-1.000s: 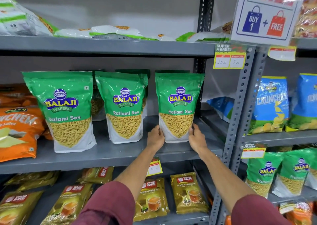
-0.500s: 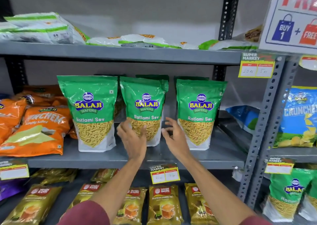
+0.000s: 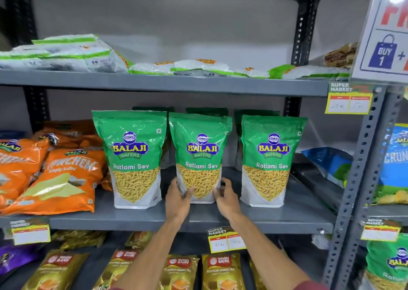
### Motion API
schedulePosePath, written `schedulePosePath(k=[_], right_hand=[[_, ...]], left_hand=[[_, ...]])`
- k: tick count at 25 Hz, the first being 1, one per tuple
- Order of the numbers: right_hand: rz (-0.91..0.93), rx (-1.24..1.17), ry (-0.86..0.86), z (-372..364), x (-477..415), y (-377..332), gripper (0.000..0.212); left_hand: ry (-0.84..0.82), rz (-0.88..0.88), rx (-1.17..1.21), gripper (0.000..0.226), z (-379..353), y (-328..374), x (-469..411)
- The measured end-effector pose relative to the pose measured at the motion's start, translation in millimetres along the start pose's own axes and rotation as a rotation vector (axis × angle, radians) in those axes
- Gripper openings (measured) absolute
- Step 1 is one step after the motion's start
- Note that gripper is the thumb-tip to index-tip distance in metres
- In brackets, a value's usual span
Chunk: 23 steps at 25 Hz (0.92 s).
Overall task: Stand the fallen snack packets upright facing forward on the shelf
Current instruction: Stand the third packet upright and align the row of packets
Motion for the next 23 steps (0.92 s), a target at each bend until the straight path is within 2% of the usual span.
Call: schedulePosePath(k=[7, 10, 12, 14, 15, 17, 19, 21, 23], right_hand=[[0.064, 0.041, 0.017, 1.6, 12.3, -2.3, 0.042], [0.103, 0.028, 0.027, 3.4, 18.0, -10.2, 0.050], [0.236, 0.000, 0.171, 12.6, 29.9, -27.0, 0.057], [0.485, 0.012, 0.339, 18.8, 49.7, -56.1, 0.049], [0.588, 0.009, 0.331, 12.7, 56.8, -71.6, 0.042], [0.671, -0.020, 0.160, -16.2, 62.4, -98.4, 0.034], [0.648, -0.029, -0.022, -51.9, 59.9, -112.0, 0.035], [0.572, -0.016, -0.153, -88.0, 51.3, -114.2, 0.046], [0.428, -0.054, -0.233, -115.9, 39.2, -109.8, 0.061]], left_hand=[[-0.020, -0.030, -0.050, 0.060, 3.6, 4.2, 13.6], [-0.009, -0.039, -0.060, 0.067, 6.6, 10.1, 18.7], [0.068, -0.083, -0.041, 0.076, 12.6, 14.3, 29.3], [0.163, -0.201, 0.041, 0.071, 23.8, 18.5, 47.4], [0.229, -0.243, 0.069, 0.067, 34.1, 19.2, 53.8], [0.389, -0.246, 0.101, 0.066, 66.0, 15.0, 52.8], [0.552, -0.164, 0.168, 0.067, 111.3, 4.2, 39.7], [0.650, -0.053, 0.177, 0.057, 155.1, -11.6, 20.9], [0.645, 0.000, 0.108, 0.044, 178.5, -28.0, 6.2]])
Point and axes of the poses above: each hand's wrist, its own x-axis away from the middle knuckle, its own z-axis out of the back of the hand, y = z × x, the point moved 8 cm from there along -x, towards the middle knuckle, and after that the axes turned 9 degrees about z, right-handed, at the moved point
